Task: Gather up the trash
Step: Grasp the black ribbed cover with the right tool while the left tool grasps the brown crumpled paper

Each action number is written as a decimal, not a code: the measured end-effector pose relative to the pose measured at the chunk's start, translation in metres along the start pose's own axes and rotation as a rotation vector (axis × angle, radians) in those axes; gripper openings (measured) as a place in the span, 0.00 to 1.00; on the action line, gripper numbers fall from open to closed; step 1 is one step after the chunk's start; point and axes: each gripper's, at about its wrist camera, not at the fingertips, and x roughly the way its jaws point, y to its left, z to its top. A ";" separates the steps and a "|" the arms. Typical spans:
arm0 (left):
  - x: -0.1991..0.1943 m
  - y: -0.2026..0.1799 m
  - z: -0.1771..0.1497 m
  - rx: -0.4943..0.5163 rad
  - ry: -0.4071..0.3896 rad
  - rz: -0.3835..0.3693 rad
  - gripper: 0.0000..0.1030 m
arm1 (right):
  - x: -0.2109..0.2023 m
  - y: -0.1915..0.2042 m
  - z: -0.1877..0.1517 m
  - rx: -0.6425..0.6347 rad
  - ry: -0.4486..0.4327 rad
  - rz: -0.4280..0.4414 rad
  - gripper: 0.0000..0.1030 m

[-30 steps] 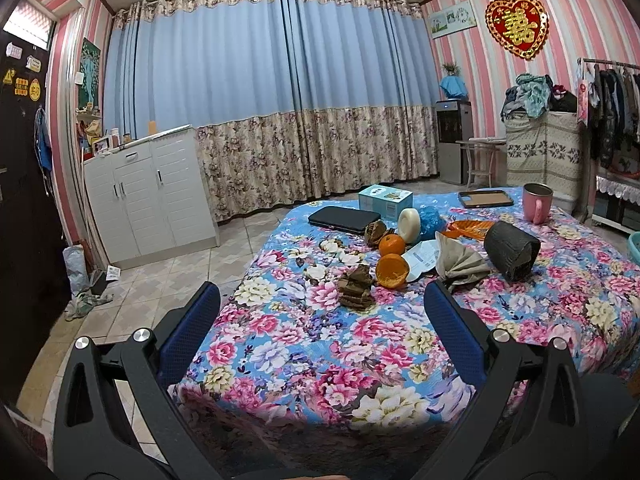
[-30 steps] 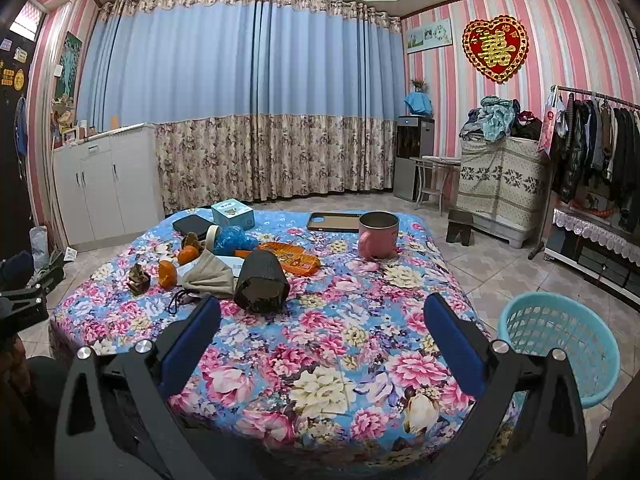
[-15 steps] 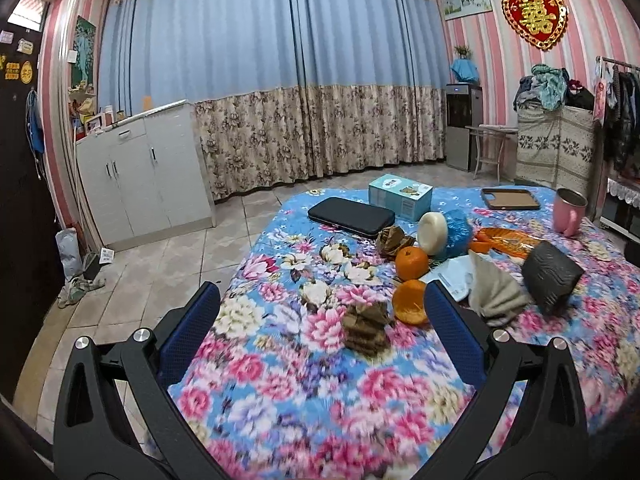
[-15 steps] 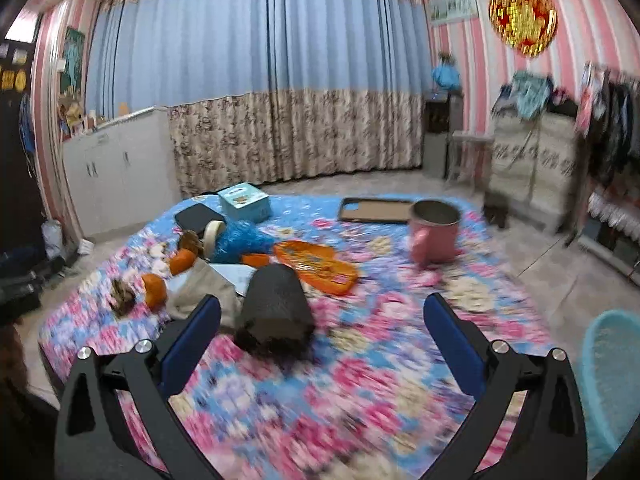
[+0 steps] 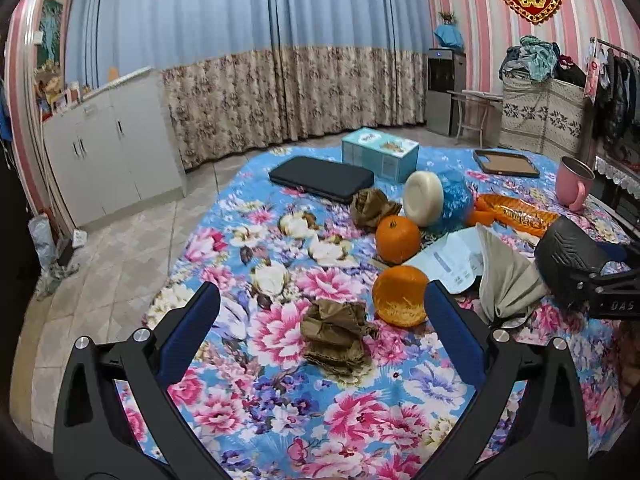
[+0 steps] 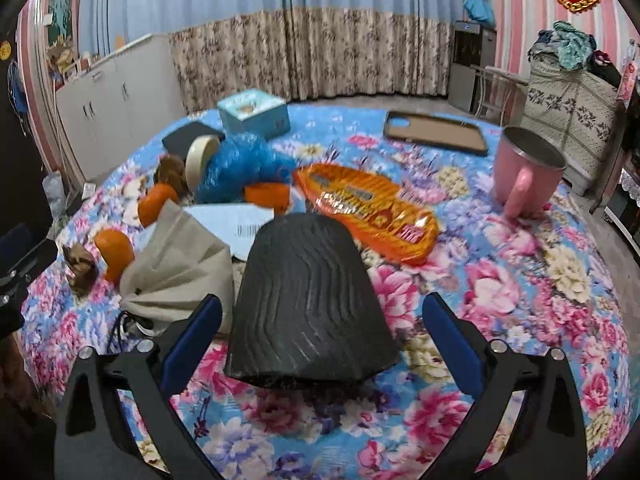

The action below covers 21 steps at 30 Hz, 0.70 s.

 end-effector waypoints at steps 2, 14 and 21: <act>0.004 0.003 -0.001 -0.015 0.016 -0.010 0.96 | 0.009 0.002 -0.001 -0.015 0.039 0.011 0.72; 0.019 0.009 -0.007 -0.035 0.086 -0.045 0.96 | -0.048 -0.017 0.004 0.005 -0.131 0.058 0.68; 0.053 0.011 -0.016 -0.052 0.253 -0.029 0.75 | -0.064 -0.031 -0.001 0.015 -0.140 0.060 0.68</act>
